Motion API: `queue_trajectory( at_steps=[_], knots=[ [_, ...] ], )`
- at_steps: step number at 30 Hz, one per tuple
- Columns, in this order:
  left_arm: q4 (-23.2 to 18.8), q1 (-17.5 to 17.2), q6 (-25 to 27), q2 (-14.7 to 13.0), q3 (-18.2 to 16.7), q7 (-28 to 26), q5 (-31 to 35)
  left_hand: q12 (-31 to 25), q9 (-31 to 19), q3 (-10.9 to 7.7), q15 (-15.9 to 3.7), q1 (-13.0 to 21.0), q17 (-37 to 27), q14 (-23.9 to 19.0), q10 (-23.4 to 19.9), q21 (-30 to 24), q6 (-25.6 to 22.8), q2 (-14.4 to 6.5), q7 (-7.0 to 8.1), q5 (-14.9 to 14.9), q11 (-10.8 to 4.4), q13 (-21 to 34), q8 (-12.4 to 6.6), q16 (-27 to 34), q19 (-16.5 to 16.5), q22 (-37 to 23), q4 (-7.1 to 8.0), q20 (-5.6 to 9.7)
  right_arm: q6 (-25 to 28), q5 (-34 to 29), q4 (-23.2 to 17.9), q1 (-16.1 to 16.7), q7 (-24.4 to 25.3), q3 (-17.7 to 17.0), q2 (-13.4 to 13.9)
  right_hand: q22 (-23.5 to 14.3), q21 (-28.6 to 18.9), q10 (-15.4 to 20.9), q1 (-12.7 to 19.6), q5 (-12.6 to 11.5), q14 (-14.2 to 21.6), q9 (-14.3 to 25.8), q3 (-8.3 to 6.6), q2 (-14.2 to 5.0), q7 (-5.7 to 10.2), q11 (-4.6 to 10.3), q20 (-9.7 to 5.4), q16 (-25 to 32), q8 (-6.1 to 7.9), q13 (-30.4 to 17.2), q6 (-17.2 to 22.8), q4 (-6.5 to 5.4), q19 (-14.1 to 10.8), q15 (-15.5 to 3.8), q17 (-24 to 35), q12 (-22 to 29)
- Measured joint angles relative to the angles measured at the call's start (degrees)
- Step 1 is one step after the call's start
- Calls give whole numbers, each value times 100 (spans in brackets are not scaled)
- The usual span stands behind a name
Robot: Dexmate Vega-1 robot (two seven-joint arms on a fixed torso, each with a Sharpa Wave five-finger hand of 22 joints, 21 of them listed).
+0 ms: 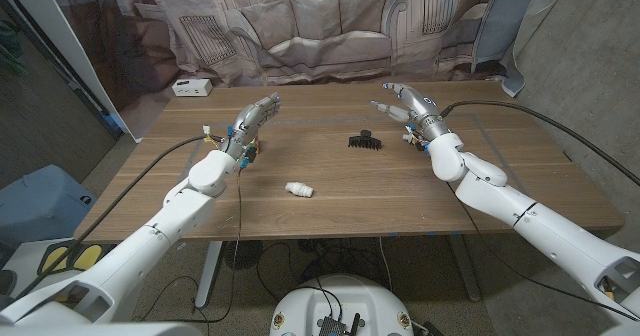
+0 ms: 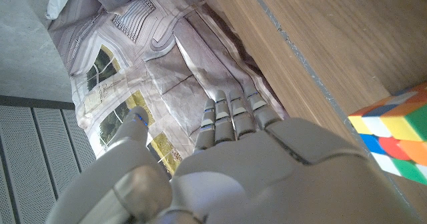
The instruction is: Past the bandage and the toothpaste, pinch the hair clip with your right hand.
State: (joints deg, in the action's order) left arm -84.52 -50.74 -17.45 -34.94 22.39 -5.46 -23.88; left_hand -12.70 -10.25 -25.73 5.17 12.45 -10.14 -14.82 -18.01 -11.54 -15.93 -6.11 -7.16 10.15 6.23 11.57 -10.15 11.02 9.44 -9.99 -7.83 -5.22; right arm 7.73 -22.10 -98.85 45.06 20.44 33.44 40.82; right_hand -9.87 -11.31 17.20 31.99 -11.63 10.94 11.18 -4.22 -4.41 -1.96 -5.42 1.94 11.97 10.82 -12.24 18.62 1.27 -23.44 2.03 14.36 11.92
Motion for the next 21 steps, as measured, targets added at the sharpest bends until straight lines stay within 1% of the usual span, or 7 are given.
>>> queue_trajectory(
  at_steps=[4,8,10,12,15,16,21],
  knots=[
    [72,31,-90,106,42,-125,95,0,0,0,-9,1,0,9,31,0,0,2,0,0,-31,0,0,0,0,0,0,0,-174,185,55,55,48,-99,21,0,0,0,0,0,0,0,-17,0,-38,0,0,0,22,0,43,17,0,0,-20,0],
    [110,68,-119,203,102,-297,257,22,0,0,-9,0,0,9,31,0,0,61,0,0,-30,0,0,0,0,0,0,0,-481,536,179,120,37,-267,60,0,30,-3,-23,28,-35,1,-24,-23,53,-2,40,0,45,0,135,24,76,35,-27,0],
    [112,82,-119,227,123,-297,257,22,0,0,-9,0,0,9,31,0,0,61,0,0,-30,0,0,0,0,0,0,0,-586,672,179,120,7,-267,60,0,52,-33,-23,28,-85,1,-24,-22,33,-33,36,-35,45,-1,155,24,117,85,-27,0],
    [112,91,-119,259,142,-297,257,22,0,0,-13,0,0,5,31,0,-1,61,0,0,-30,0,0,0,4,0,0,0,-736,896,179,120,-48,-267,60,0,52,-76,-23,28,-96,1,-24,-22,23,-75,53,-35,36,-1,78,24,135,96,-27,0],
    [112,93,-119,308,153,-297,257,22,0,1,-63,0,0,-45,-23,-54,-26,61,9,0,-84,0,-45,0,212,0,1,0,-919,1197,179,120,-112,-267,60,-1,58,-95,-61,62,-159,1,-24,-46,-11,-94,57,-35,-4,-1,-56,24,211,159,-27,-27],
    [112,92,-105,329,154,-480,397,22,0,1,-70,0,0,-52,-44,-74,-67,61,14,0,-105,0,-50,0,265,0,1,3,-992,1336,333,222,-145,-519,15,-1,74,-120,-104,62,-180,1,-24,-26,-5,-114,72,-35,-4,-1,-77,24,236,174,-27,-27],
    [116,63,-189,366,129,-566,433,22,0,1,-70,0,0,-52,-33,-89,-98,61,30,0,-134,-12,-50,0,307,0,1,41,-1208,1733,377,276,-198,-630,-85,-1,74,-181,-145,83,-240,-27,-22,-21,-17,-138,51,-84,-4,-1,-125,22,322,153,-27,-48]
  ],
)
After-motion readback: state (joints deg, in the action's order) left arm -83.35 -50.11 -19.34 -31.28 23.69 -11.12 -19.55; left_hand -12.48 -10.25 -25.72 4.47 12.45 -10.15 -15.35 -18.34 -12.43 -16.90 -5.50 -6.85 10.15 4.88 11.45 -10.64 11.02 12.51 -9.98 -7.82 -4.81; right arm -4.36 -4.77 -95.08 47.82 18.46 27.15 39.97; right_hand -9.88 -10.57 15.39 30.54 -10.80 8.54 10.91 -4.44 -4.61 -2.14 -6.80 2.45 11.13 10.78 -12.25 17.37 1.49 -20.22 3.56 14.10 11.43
